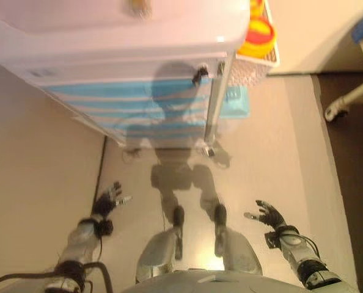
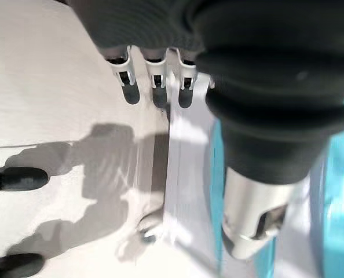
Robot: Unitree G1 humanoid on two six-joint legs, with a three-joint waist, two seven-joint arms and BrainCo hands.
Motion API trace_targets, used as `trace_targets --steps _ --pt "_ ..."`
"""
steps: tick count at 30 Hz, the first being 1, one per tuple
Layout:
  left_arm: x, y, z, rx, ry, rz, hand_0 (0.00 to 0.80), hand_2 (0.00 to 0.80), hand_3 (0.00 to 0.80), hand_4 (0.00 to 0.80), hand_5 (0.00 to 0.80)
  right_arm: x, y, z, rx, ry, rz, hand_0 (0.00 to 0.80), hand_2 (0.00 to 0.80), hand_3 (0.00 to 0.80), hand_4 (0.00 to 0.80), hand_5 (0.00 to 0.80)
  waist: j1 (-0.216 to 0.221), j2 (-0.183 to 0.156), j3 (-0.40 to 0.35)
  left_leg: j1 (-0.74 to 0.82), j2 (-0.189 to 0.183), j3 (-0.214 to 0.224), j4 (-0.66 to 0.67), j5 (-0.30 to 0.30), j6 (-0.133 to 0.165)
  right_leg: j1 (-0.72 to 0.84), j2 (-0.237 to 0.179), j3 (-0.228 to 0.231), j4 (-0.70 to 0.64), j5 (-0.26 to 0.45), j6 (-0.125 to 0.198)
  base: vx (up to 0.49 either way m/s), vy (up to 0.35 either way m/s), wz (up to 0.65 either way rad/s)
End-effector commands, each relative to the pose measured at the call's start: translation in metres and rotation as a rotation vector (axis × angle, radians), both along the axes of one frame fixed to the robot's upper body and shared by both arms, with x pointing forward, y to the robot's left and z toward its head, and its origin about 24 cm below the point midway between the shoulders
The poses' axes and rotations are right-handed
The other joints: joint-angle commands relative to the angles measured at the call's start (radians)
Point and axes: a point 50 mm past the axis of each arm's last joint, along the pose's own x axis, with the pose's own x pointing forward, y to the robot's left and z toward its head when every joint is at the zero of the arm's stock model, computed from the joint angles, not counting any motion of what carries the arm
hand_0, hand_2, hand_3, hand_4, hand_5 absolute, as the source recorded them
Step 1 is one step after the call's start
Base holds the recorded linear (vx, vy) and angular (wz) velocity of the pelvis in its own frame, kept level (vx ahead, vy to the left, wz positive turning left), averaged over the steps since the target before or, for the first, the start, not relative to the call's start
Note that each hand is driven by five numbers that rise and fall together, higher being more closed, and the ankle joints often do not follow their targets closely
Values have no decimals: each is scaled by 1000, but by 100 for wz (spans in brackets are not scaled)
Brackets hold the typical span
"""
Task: Open the drawer and pick up the medicine
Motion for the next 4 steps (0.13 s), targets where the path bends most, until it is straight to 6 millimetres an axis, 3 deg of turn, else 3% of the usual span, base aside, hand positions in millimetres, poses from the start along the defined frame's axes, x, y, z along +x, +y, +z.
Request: trace_targets --steps 1,4 --pt "-21 8 -11 28 60 39 0 0 0 0 0 -37 1 -16 9 119 -9 0 0 0 0 0 10 -57 -86 -33 -47 29 62 -92 12 8 2 17 64 -72 9 15 -14 29" --pt "-45 4 -28 25 194 13 0 0 0 0 0 -50 5 -23 22 173 -15 0 0 0 0 0 13 -63 -117 -5 -39 27 21 -77 4 34 7 1 44 -73 12 -1 -13 18"
